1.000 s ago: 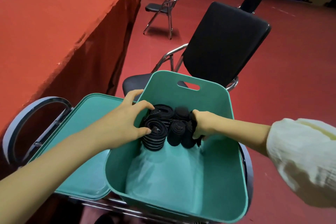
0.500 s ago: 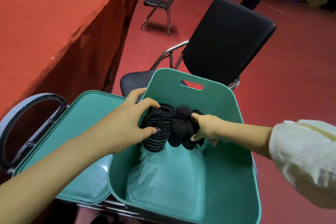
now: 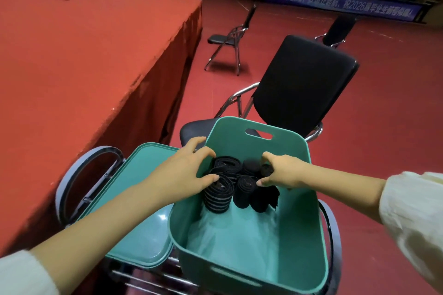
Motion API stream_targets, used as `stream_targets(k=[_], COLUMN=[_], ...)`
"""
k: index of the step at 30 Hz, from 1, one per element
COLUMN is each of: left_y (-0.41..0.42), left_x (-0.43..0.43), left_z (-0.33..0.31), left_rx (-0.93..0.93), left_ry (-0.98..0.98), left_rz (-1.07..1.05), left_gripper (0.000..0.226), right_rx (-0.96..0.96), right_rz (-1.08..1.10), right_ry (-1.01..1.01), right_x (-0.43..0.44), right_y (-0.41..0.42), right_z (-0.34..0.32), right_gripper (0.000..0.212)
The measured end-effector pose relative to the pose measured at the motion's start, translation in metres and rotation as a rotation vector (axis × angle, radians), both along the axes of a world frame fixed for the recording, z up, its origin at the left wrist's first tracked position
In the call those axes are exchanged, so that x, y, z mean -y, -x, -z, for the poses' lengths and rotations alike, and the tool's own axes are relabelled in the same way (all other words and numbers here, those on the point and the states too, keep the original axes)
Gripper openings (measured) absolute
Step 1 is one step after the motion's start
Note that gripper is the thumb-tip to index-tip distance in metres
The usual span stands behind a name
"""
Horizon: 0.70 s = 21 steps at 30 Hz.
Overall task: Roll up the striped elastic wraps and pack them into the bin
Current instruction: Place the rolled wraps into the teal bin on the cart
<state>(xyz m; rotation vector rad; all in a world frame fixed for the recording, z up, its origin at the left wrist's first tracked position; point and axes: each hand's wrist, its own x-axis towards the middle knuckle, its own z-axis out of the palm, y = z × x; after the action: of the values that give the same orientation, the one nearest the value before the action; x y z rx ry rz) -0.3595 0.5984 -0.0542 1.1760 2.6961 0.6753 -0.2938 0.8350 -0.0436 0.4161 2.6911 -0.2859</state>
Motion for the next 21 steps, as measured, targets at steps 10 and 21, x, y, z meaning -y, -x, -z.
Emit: stream_targets(k=[10, 21], left_y=[-0.044, -0.113], left_x=[0.035, 0.173], left_z=[-0.050, -0.091], left_rx=[-0.159, -0.274], left_ry=[0.027, 0.188], left_rz=[-0.047, -0.397], left_gripper=[0.053, 0.056], right_rx=[-0.283, -0.476], right_rz=[-0.235, -0.626], right_ry=[0.078, 0.166], right_x=[0.027, 0.167], right_y=[-0.037, -0.033], right_z=[-0.059, -0.094], right_gripper=[0.065, 0.063])
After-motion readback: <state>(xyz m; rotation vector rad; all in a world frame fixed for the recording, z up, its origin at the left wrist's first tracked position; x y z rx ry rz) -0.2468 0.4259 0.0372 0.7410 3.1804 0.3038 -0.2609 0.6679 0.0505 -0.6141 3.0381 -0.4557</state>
